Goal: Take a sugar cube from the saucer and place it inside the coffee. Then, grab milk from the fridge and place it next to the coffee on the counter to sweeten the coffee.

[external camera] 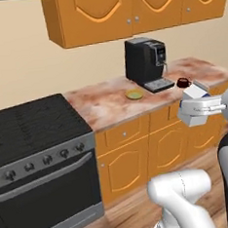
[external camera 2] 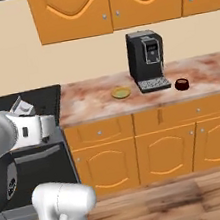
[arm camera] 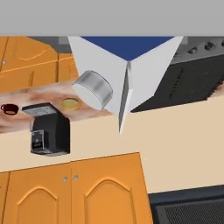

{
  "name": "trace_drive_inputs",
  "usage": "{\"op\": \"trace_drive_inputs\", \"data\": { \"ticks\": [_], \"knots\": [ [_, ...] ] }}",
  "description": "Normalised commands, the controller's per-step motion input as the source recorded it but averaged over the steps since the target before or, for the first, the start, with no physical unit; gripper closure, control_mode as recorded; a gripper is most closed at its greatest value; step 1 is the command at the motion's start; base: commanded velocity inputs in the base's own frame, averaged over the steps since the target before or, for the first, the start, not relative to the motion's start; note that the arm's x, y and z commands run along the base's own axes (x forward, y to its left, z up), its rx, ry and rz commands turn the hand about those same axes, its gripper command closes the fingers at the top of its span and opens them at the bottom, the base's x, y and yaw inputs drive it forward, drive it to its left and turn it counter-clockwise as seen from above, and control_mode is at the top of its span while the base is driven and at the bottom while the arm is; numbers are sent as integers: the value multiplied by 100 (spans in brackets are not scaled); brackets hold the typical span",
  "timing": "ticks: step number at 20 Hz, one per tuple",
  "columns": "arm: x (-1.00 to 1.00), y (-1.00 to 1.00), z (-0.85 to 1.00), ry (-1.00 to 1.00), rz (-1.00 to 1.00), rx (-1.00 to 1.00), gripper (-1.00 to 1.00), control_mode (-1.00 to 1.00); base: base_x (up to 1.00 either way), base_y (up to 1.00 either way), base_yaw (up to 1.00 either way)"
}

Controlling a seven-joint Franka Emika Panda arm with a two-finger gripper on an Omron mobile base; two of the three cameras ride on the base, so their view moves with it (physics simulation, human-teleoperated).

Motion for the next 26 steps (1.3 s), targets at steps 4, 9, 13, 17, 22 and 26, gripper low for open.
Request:
{"op": "trace_drive_inputs", "data": {
  "ticks": [4,9,13,17,22,26],
  "knots": [
    [0,0,0,0,0,0,100,100,99,-100,-18],
    [0,0,0,0,0,0,100,100,100,-100,-4],
    [0,0,0,0,0,0,100,100,72,-100,8],
    [0,0,0,0,0,0,100,100,33,-100,27],
    [0,0,0,0,0,0,100,100,20,-89,39],
    [0,0,0,0,0,0,100,100,47,-59,35]
  ]
}}
